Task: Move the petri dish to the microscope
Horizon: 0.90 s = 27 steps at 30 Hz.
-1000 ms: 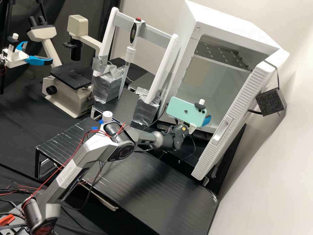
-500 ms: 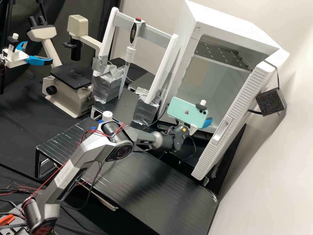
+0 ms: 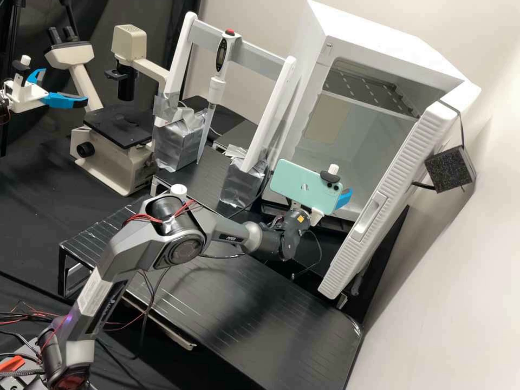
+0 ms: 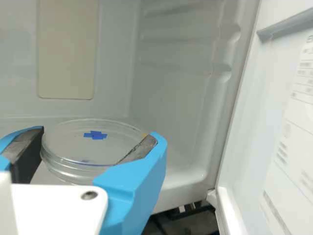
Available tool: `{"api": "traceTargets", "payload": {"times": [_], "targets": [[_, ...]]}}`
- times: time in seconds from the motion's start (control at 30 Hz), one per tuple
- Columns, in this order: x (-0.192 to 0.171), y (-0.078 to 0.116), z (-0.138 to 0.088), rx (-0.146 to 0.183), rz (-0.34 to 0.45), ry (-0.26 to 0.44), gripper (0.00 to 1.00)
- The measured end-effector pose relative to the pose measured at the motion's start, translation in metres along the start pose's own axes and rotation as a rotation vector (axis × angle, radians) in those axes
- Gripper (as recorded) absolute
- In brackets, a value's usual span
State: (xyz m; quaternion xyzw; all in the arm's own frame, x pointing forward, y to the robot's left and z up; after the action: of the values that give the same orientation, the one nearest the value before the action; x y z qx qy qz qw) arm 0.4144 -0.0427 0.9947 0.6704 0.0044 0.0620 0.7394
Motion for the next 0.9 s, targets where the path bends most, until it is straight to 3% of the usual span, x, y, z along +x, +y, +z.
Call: {"api": "traceTargets", "payload": {"times": [0.2,0.37,0.5,0.7,0.9], "targets": [[-0.036,-0.007,0.009,0.013,-0.025,0.036,0.00],[-0.076,-0.014,0.012,0.073,-0.001,0.082,0.00],[-0.106,-0.013,0.007,0.091,0.021,0.062,0.00],[-0.149,-0.016,-0.020,0.062,0.011,0.047,0.00],[-0.180,-0.027,-0.053,0.017,-0.010,0.081,0.00]]}}
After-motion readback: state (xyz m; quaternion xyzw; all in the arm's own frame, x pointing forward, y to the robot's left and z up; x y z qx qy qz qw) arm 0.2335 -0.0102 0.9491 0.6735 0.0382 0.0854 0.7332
